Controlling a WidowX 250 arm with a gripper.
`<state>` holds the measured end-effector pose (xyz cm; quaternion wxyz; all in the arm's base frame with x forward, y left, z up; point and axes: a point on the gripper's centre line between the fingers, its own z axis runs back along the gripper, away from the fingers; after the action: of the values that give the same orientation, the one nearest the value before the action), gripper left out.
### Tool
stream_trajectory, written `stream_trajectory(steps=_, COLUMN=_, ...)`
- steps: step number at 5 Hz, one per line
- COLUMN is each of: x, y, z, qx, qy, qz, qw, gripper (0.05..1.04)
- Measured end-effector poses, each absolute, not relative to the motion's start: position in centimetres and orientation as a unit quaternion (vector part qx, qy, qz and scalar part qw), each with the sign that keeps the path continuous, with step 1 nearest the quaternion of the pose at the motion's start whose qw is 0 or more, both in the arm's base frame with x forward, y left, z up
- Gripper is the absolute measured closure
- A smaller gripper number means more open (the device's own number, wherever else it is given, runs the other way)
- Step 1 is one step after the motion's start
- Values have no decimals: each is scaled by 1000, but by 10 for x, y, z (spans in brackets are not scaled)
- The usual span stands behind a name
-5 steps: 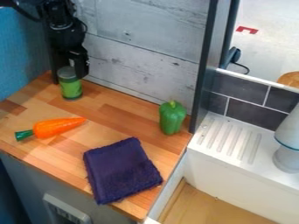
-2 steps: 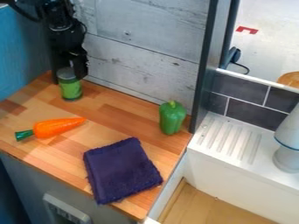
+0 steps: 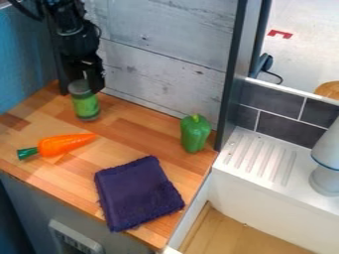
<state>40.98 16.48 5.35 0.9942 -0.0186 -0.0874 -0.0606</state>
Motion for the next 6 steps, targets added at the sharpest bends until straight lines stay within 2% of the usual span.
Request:
stream_trajectory(steps=1, x=401, y=112, z=66, qx=-32, qy=-102, qz=-109, qw=988, gripper=210)
stream_trajectory(steps=3, x=388, y=48, z=65, qx=-20, qy=-106, qz=-179, qw=978, gripper=210)
stream_trajectory(steps=5, x=393, y=37, z=57, qx=-14, qy=-104, qz=-201, qw=974, gripper=210)
stream_trajectory(steps=6, x=396, y=41, z=40, qx=-8, qy=-88, qz=-207, qw=974, gripper=210)
